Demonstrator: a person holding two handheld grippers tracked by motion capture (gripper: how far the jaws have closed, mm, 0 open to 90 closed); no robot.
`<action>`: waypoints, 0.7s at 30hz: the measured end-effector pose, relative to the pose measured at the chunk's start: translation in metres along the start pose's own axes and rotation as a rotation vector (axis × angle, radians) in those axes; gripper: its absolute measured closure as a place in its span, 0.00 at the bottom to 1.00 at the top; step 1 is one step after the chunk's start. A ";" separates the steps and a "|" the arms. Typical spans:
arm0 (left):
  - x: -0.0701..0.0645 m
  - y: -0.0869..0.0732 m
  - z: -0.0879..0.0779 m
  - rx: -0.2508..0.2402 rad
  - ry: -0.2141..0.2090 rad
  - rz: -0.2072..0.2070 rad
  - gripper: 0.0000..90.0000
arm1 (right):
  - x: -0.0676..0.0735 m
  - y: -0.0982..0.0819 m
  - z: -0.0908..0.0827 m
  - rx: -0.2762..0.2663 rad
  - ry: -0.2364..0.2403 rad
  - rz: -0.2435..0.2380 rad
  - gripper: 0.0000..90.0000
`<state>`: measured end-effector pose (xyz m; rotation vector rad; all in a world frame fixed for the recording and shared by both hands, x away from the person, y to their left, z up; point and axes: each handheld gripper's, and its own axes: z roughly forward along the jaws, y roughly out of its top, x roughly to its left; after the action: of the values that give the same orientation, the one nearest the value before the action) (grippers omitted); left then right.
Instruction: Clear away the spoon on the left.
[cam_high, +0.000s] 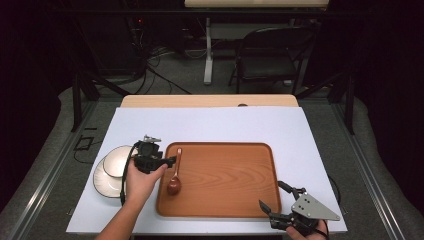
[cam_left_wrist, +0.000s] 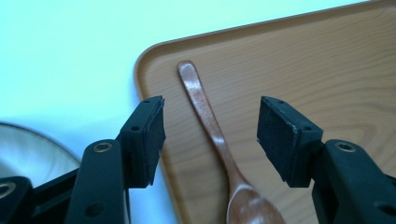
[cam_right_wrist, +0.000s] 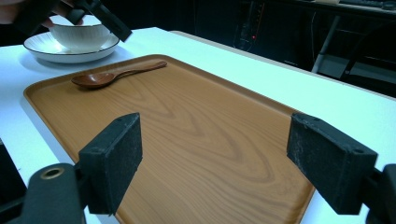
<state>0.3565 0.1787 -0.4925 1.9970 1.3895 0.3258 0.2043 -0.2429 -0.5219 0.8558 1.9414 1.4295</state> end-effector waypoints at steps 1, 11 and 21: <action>0.001 -0.002 -0.003 -0.009 0.002 0.000 0.46 | 0.000 0.000 0.000 0.000 0.000 0.004 0.20; 0.009 -0.029 -0.027 -0.058 0.018 0.017 0.46 | 0.001 0.000 0.001 0.005 0.001 -0.001 0.20; 0.023 -0.055 -0.042 -0.097 0.005 0.023 0.46 | 0.001 -0.002 0.003 0.015 0.002 0.004 0.20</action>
<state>0.3021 0.2265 -0.5005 1.9355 1.3295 0.4013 0.2059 -0.2407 -0.5246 0.8652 1.9557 1.4203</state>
